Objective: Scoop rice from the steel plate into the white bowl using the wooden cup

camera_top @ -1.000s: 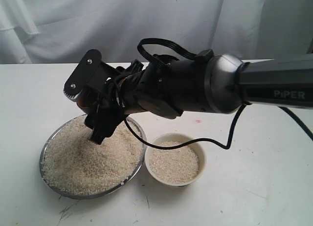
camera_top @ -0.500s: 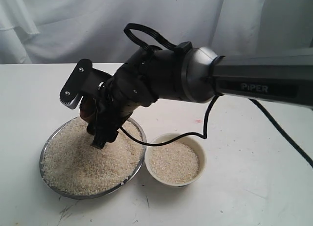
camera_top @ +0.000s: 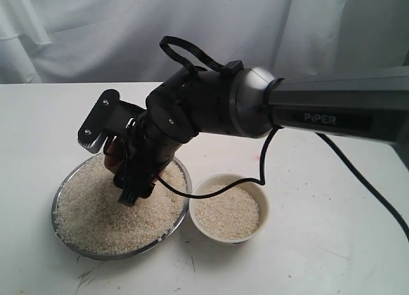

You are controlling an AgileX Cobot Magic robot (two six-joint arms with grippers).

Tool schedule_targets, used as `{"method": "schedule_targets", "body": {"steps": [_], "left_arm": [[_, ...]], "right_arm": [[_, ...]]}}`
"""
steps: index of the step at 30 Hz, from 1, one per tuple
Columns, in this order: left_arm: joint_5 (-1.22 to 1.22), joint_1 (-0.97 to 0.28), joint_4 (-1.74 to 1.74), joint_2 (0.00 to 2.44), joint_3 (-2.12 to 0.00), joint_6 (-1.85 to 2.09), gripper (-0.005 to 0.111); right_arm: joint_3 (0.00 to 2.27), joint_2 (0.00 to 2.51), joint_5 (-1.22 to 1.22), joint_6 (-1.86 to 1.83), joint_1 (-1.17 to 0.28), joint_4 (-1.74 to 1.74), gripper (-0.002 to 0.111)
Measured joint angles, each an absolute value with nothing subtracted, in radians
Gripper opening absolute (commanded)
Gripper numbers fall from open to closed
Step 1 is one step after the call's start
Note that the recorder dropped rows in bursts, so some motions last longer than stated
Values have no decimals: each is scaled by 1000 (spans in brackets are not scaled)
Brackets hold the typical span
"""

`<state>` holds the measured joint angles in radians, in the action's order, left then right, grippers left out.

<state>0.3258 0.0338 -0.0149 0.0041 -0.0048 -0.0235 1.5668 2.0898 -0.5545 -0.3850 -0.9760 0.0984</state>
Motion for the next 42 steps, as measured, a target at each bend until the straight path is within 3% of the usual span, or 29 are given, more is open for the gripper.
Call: {"method": "schedule_targets", "body": {"steps": [9, 16, 23, 29, 42], "left_arm": [[326, 34, -15, 4, -5, -23, 0], [326, 34, -15, 4, -5, -23, 0], [326, 34, -15, 4, -5, -23, 0], [326, 34, -15, 4, -5, -23, 0], [326, 34, -15, 4, -5, -23, 0]], "right_arm": [[1567, 2100, -568, -401, -978, 44, 49], [1567, 2100, -569, -419, -988, 8, 67], [1567, 2100, -563, -405, -988, 8, 69], [1567, 2115, -546, -362, -988, 8, 77], [1567, 2115, -514, -342, -988, 7, 77]]}}
